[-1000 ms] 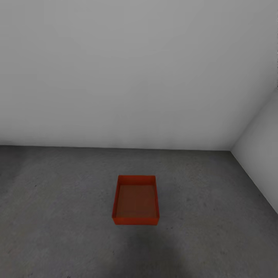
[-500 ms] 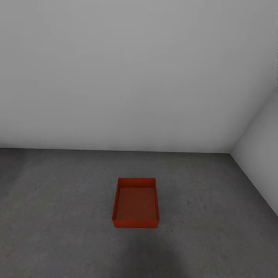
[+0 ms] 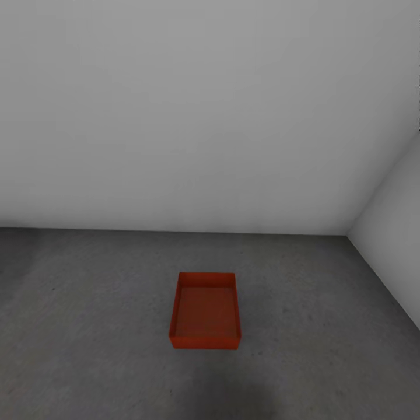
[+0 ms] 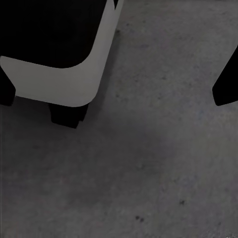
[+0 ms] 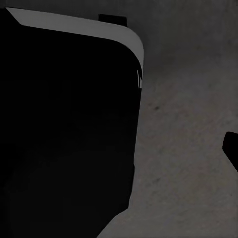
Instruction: Move the two storage containers from the living room to the garage. In the garage, place one container on the floor and stack the other container on top of it (either order is fine).
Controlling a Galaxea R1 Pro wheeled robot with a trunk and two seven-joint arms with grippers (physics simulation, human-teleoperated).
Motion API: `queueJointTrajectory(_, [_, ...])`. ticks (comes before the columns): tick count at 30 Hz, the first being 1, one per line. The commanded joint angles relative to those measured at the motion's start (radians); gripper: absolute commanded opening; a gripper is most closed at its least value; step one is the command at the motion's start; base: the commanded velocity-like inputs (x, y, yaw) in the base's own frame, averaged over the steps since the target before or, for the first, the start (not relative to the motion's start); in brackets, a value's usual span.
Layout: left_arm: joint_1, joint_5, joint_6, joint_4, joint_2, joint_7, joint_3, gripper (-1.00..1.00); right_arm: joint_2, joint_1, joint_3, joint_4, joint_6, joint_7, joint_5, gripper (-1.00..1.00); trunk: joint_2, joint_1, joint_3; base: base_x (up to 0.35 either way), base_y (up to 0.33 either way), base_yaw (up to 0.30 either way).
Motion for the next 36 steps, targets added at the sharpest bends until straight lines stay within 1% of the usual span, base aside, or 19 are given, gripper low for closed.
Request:
queueJointTrajectory(1, [0.0, 0.007, -0.003, 0.001, 0.0, 0.001, -0.002, 1.0, 0.001, -0.001, 0.008, 0.003, -0.006, 0.001, -0.01, 1.0, 0.0, 0.0, 0.001, 0.0, 0.0, 0.0])
queueJointTrajectory(9, [0.0, 0.007, -0.003, 0.001, 0.0, 0.001, -0.002, 1.0, 0.006, -0.001, 0.009, 0.003, -0.006, 0.008, -0.008, 1.0, 0.0, 0.0, 0.014, 0.0, 0.0, 0.0])
queueJointTrajectory(15, [0.0, 0.007, -0.004, 0.001, 0.0, 0.001, -0.002, 1.0, 0.006, -0.001, 0.007, 0.003, -0.007, 0.01, -0.011, 1.0, 0.0, 0.0, 0.023, 0.0, 0.0, 0.0])
queueJointTrajectory(18, [0.0, 0.007, -0.003, 0.001, 0.0, 0.001, -0.002, 1.0, 0.004, -0.001, 0.006, 0.003, -0.014, 0.01, -0.014, 1.0, 0.0, 0.0, 0.028, 0.0, 0.0, 0.0])
queueJointTrajectory(24, [0.0, 0.007, -0.003, 0.001, 0.0, 0.001, -0.002, 1.0, -0.011, -0.001, 0.003, 0.004, -0.033, 0.025, -0.018, 1.0, 0.0, 0.0, 0.038, 0.0, 0.0, 0.0])
queueJointTrajectory(36, [0.0, 0.007, -0.003, 0.001, 0.0, 0.001, -0.002, 1.0, -0.015, -0.001, 0.003, 0.004, -0.03, 0.044, -0.014, 1.0, 0.0, 0.0, 0.057, 0.0, 0.0, 0.0])
